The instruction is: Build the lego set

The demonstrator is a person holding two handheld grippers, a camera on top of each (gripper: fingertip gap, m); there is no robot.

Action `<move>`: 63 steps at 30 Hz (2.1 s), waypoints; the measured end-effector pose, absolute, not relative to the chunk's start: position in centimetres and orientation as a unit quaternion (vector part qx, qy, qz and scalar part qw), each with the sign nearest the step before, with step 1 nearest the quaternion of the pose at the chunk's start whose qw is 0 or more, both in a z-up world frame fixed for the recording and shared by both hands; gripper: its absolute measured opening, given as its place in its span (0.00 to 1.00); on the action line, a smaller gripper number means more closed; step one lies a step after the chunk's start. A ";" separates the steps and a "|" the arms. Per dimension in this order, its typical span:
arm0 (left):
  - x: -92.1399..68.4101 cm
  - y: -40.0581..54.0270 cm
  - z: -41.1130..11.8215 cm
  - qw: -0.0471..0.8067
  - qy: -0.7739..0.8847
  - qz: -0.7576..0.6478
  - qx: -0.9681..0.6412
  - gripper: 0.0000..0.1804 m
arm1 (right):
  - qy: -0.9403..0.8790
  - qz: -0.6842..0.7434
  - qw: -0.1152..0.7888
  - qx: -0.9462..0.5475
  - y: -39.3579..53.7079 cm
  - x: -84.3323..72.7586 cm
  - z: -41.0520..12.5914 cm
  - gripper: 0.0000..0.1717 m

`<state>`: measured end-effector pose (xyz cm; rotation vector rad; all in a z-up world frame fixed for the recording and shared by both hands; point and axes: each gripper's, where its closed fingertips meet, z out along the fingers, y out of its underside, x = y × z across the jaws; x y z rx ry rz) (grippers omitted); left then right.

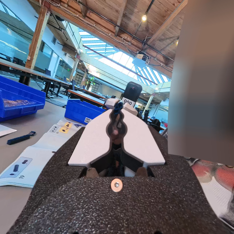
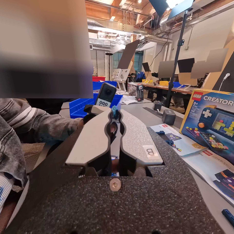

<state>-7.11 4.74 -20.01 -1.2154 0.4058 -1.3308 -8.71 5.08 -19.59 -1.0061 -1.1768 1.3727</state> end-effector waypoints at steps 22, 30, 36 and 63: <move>-11.9 3.3 -37.8 0.309 0.531 -0.234 -0.754 0.20 | -0.528 0.532 0.323 -0.577 6.6 -9.7 -27.9 0.04; -10.6 7.2 -37.6 0.351 0.343 -0.170 -0.855 0.20 | -0.593 0.339 0.286 -0.672 10.5 -6.9 -33.4 0.04; -9.7 7.0 -37.8 0.359 0.325 -0.135 -0.865 0.20 | -0.656 0.248 0.222 -0.677 11.5 -6.7 -34.8 0.04; -9.7 7.0 -37.8 0.366 0.336 -0.137 -0.857 0.19 | -0.705 0.183 0.167 -0.664 9.9 -8.8 -36.2 0.04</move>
